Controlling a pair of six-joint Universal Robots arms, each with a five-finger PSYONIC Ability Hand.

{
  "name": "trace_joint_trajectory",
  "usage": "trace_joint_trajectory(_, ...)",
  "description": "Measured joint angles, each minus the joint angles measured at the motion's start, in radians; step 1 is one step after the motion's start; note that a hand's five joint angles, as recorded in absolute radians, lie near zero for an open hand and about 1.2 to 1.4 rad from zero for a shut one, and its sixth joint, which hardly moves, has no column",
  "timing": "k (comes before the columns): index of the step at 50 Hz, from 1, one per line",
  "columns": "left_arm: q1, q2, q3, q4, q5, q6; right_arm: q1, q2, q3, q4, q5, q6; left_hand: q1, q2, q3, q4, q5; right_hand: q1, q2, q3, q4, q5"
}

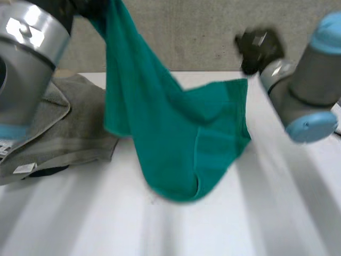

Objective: Fold the laundry.

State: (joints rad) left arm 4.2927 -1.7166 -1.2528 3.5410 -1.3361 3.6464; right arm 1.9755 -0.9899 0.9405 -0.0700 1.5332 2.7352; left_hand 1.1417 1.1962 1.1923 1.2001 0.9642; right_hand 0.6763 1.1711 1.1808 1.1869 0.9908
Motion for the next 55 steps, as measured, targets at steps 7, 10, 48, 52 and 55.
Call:
trace_joint_trajectory(7, 0.04, -0.047, 0.122, 0.052, -0.019, -0.001, -0.017, -0.209, 0.082, -0.218, 0.041, -0.002, 0.0, 0.0, 0.0, 0.0, 0.0, 0.0, 0.0, 0.0, 0.0, 0.001)
trace_joint_trajectory(10, 0.038, -0.043, 0.099, 0.062, -0.021, -0.001, -0.022, -0.271, 0.15, -0.231, 0.034, -0.004, 0.0, 0.0, 0.0, 0.0, 0.0, 0.0, 0.0, 0.0, 0.0, 0.005)
trace_joint_trajectory(48, -0.288, 0.538, -0.47, -0.155, 0.121, -0.001, 0.147, 0.316, 0.037, 0.137, -0.479, -0.027, 0.0, 0.0, 0.0, 0.0, 0.0, -0.476, -0.949, -0.971, -0.955, -0.923)
trace_joint_trajectory(52, -0.282, 0.547, -0.467, -0.155, 0.118, 0.001, 0.161, 0.32, 0.014, 0.098, -0.394, -0.034, 0.0, 0.0, 0.0, 0.0, 0.0, 0.291, -0.031, -0.05, -0.059, -0.064)
trace_joint_trajectory(55, -0.262, 0.544, -0.465, -0.154, 0.117, 0.002, 0.14, 0.243, 0.023, 0.069, -0.319, -0.037, 0.0, 0.0, 0.0, 0.0, 0.0, 0.302, 0.001, -0.001, -0.006, -0.019)
